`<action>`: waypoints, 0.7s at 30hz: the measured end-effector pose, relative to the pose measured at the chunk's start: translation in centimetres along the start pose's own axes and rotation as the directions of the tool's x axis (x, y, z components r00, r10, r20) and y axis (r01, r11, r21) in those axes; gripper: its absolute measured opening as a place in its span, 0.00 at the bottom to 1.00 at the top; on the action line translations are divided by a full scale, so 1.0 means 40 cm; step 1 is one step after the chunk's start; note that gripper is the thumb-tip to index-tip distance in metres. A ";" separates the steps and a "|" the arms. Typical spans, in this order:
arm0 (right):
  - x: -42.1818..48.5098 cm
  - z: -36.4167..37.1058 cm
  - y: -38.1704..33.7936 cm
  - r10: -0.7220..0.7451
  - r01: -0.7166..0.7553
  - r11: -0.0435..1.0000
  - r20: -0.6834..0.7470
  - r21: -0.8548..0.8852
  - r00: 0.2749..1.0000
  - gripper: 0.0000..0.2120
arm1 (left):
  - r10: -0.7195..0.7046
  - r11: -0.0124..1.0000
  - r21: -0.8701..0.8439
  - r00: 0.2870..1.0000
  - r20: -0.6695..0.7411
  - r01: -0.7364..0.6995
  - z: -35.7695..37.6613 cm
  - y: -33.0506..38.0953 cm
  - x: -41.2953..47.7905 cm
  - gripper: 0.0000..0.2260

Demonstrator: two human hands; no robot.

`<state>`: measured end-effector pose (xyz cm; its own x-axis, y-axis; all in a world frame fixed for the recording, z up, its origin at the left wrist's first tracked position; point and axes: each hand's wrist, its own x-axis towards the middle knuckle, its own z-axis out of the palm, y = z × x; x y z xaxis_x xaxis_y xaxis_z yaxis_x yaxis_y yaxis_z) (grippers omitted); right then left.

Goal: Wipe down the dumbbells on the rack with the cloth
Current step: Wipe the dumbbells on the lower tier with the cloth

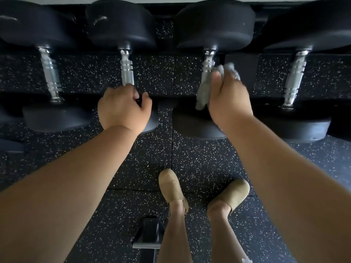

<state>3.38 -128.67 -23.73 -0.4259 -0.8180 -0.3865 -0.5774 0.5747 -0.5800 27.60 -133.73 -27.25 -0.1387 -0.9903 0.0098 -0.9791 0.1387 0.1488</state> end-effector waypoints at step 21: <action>0.127 0.023 -0.041 0.181 -0.164 0.982 0.231 -0.091 0.956 0.29 | 0.019 0.999 0.028 0.999 0.037 -0.020 0.008 -0.007 0.001 0.14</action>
<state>2.80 -133.79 -25.42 -0.3507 -0.6835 -0.6402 -0.5607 0.7008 -0.4410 27.80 -133.81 -27.60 -0.1629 -0.9864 -0.0235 -0.9799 0.1589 0.1207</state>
